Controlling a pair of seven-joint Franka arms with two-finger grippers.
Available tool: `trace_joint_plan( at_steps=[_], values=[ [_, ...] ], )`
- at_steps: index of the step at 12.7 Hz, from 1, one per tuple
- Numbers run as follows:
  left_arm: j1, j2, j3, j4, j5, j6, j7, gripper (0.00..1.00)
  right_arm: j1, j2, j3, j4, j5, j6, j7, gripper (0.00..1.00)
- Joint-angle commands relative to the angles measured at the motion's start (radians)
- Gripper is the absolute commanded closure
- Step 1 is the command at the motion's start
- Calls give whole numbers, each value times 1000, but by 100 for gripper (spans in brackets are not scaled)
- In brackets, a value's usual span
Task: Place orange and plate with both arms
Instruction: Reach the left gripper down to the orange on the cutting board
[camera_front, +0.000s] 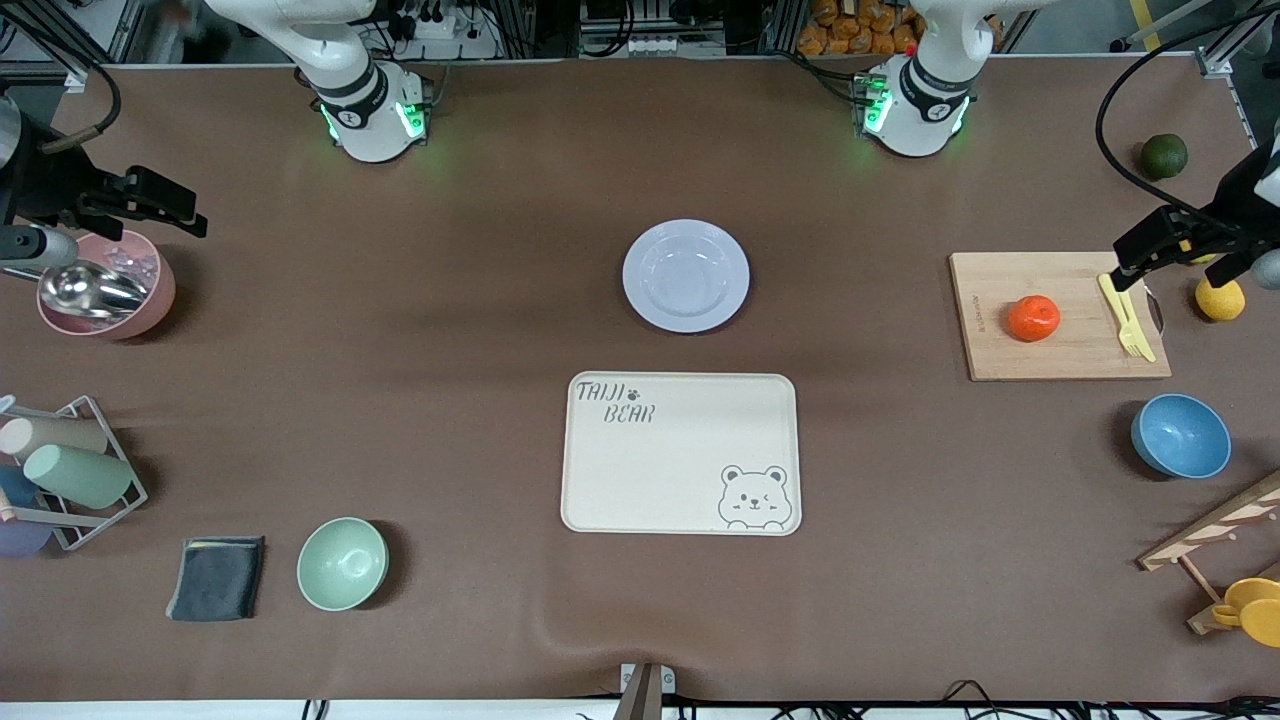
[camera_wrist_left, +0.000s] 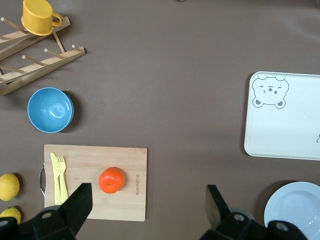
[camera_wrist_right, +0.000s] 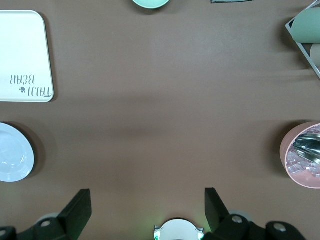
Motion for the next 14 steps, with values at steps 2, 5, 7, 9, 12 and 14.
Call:
trace_joint_plan(
  at_steps=[2,5,7,9,12,14],
  values=[
    [5,1,1,17,-13,-24,13,0,4,-18,6,-21,-24,8,23,0],
    [18,24,4,-10,13,-33,26,0,-2,-10,5,-21,-16,8,8,0],
    [89,41,-1,-111,44,11,29,0,-9,-1,2,-21,-11,2,5,0],
    [100,29,4,-258,56,138,27,0,-8,20,0,-21,-11,-1,-2,0],
    [138,27,4,-441,65,307,27,0,0,27,0,-27,-8,1,11,0],
    [164,26,4,-571,70,425,27,0,3,34,2,-33,-7,1,12,0]
  ],
)
